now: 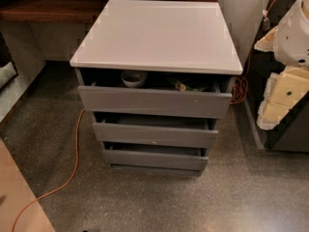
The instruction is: Pick green rice chip bag from top drawer and place on counter
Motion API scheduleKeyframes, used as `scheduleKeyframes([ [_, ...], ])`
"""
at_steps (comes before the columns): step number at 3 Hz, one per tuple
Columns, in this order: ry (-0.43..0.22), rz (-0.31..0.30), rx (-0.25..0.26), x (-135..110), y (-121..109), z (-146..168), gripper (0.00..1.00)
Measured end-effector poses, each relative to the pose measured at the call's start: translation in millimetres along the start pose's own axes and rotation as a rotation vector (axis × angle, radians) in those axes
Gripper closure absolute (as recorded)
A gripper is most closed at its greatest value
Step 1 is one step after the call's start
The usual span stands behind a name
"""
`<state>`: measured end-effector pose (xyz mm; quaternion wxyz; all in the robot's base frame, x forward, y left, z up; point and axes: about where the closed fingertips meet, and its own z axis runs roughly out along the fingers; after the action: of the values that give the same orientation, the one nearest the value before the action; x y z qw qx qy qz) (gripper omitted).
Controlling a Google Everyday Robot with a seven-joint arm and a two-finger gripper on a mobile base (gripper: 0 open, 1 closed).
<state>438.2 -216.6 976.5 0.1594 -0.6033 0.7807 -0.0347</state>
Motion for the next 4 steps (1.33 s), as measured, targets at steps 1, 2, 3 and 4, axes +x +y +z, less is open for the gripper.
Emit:
scheduleKeyframes([
  [1,0.0,0.0,0.0,0,0,0,0.0],
  [2,-0.018,-0.008,0.002,-2,-4,10,0.0],
  [3,-0.07,-0.016,0.0,-5,-12,39,0.0],
  [4,-0.126,-0.041,-0.022,-10,-17,64,0.0],
])
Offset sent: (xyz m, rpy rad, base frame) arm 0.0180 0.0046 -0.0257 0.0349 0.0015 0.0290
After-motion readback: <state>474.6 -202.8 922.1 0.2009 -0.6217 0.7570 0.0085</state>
